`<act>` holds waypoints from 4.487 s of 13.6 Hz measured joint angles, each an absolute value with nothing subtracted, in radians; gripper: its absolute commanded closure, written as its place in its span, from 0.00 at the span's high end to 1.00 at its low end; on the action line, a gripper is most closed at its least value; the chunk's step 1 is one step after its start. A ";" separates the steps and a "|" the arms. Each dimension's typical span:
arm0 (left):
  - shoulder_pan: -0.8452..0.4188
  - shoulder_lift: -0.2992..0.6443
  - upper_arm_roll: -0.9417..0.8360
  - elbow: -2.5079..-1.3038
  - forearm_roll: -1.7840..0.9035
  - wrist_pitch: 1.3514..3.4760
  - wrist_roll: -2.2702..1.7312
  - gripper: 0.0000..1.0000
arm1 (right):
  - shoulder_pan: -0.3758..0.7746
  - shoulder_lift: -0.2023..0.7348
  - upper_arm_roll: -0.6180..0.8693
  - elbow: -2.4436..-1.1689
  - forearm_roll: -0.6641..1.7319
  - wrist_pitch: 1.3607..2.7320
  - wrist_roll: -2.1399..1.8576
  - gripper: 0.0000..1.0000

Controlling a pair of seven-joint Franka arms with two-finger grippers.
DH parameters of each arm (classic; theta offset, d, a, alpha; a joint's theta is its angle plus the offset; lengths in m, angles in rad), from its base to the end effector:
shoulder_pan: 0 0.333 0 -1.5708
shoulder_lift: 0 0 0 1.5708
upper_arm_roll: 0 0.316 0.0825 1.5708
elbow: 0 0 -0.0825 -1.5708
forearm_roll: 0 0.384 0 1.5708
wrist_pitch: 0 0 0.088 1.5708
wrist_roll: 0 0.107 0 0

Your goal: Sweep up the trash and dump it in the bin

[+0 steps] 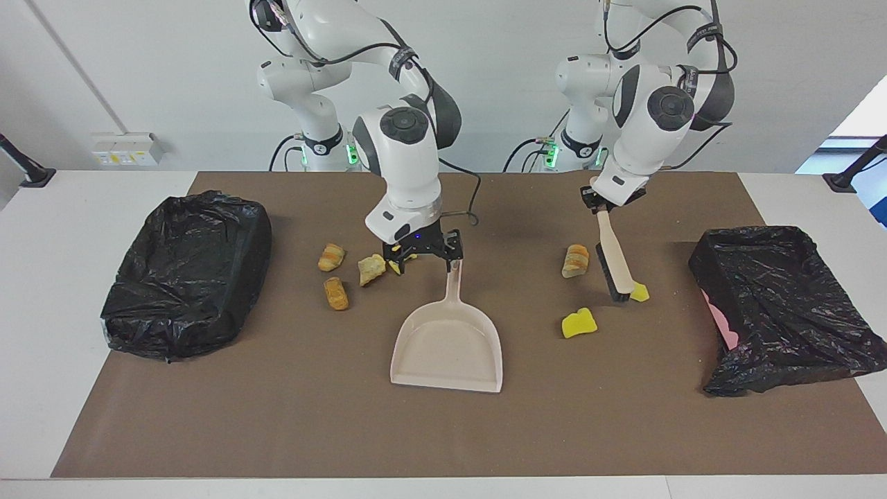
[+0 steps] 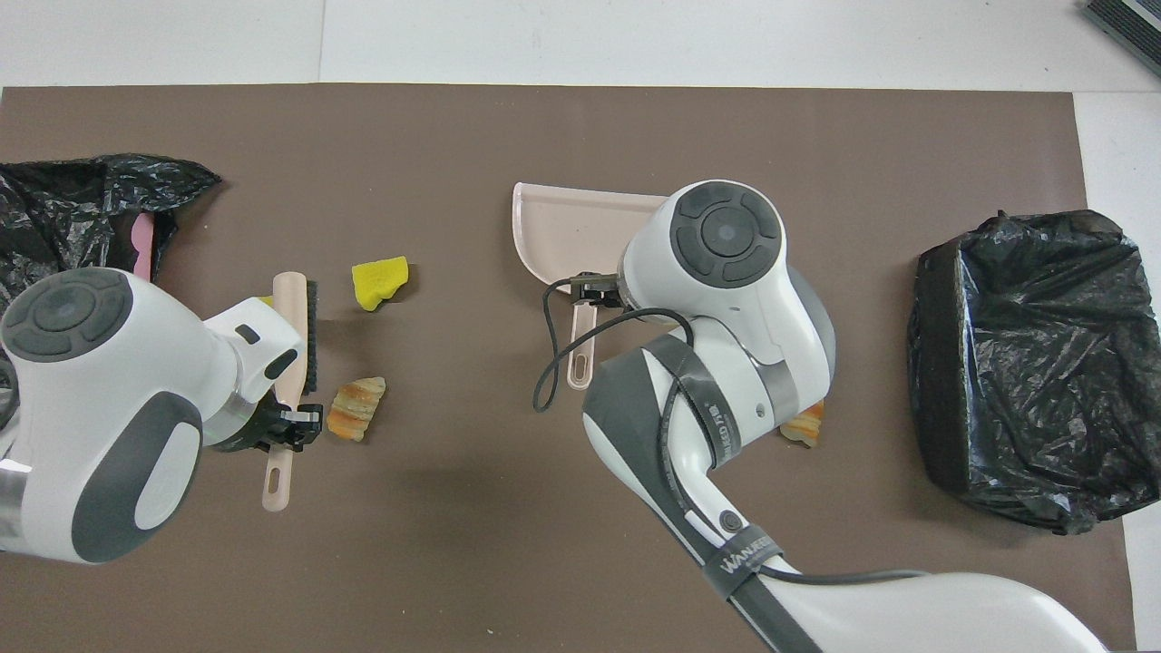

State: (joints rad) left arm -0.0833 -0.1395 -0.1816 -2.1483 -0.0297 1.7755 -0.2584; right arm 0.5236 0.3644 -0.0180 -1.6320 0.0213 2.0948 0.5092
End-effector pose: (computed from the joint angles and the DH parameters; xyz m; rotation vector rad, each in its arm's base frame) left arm 0.4637 -0.1305 0.4436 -3.0640 -0.0118 0.3513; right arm 0.5864 0.3273 0.4176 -3.0802 0.0183 -0.1232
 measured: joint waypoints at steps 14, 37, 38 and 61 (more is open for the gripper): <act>-0.093 -0.139 -0.193 -2.263 -0.233 1.933 -0.213 0.00 | 0.591 0.420 -0.018 -1.702 0.020 2.143 0.509 0.00; 0.092 -0.251 -0.165 -2.270 -0.133 1.530 -0.290 0.00 | 0.543 0.226 -0.026 -1.745 -0.297 1.881 -0.668 0.00; 0.100 -0.255 -0.165 -2.278 -0.125 1.534 -0.297 0.00 | 0.542 0.224 -0.026 -1.748 -0.297 1.881 -0.713 0.00; -0.278 -0.106 -0.199 -2.398 -0.297 2.150 -0.876 0.00 | 0.532 0.246 0.003 -1.836 -0.128 2.009 -0.956 0.00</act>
